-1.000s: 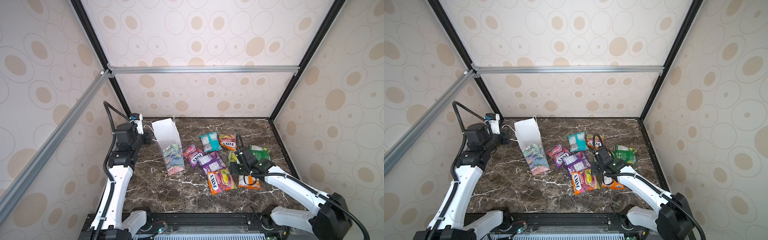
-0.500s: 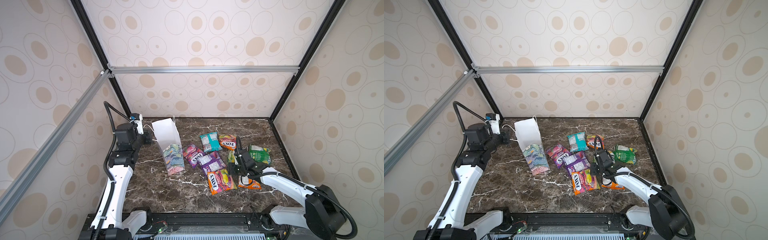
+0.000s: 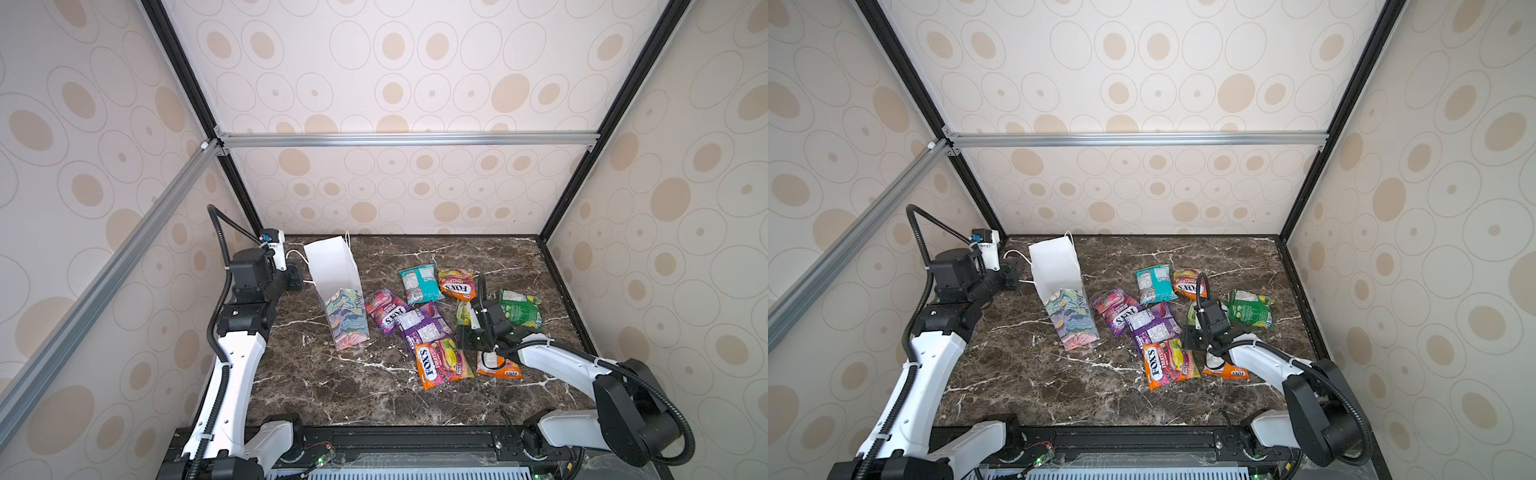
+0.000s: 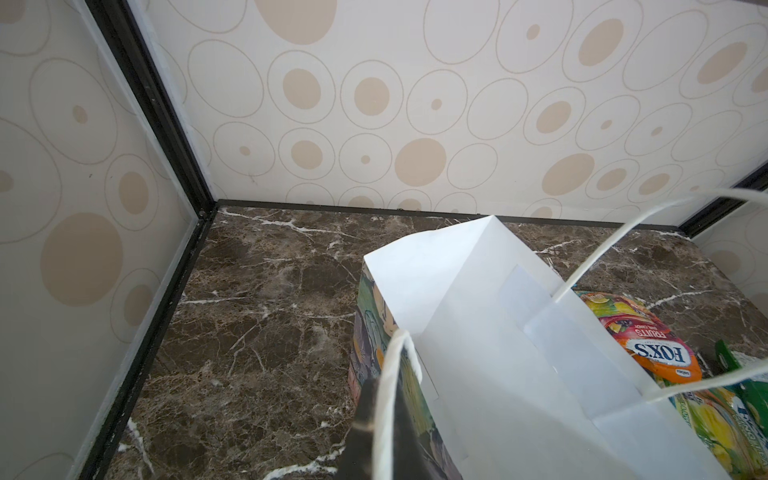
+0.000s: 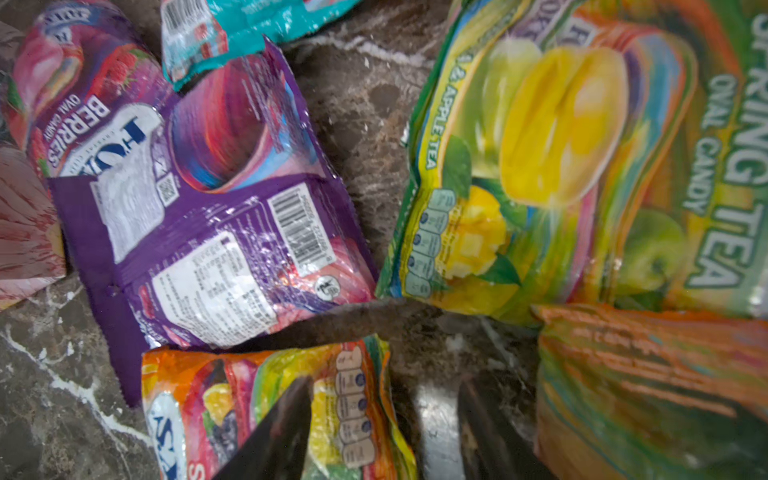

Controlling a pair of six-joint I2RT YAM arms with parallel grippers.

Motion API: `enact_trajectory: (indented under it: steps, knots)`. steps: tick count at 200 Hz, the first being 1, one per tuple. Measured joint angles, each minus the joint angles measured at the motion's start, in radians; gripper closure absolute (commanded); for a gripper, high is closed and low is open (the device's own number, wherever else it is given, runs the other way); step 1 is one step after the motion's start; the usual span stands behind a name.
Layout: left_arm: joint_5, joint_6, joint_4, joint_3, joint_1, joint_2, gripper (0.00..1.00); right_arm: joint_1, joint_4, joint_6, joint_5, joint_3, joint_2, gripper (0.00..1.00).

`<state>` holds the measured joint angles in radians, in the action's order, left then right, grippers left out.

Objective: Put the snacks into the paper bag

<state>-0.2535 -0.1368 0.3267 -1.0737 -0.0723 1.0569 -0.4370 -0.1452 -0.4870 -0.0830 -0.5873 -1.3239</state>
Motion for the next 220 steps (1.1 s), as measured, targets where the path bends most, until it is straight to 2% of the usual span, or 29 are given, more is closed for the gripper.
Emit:
enact_trajectory:
  steps: [84, 134, 187, 220]
  knots:
    - [0.001, -0.001, 0.0, 0.002, 0.0, -0.023, 1.0, 0.0, 0.046, -0.03, -0.033, 0.016, 0.014, 0.41]
    - [0.0, -0.001, -0.001, 0.002, 0.0, -0.025, 1.0, -0.008, 0.043, -0.04, -0.013, 0.016, 0.012, 0.41]
    - [-0.014, -0.002, -0.001, 0.002, 0.0, -0.025, 1.0, -0.04, 0.052, -0.04, -0.012, -0.006, -0.094, 0.43]
    - [-0.014, -0.002, -0.001, 0.002, 0.0, -0.025, 1.0, -0.047, 0.068, -0.048, -0.007, -0.008, -0.1, 0.45]
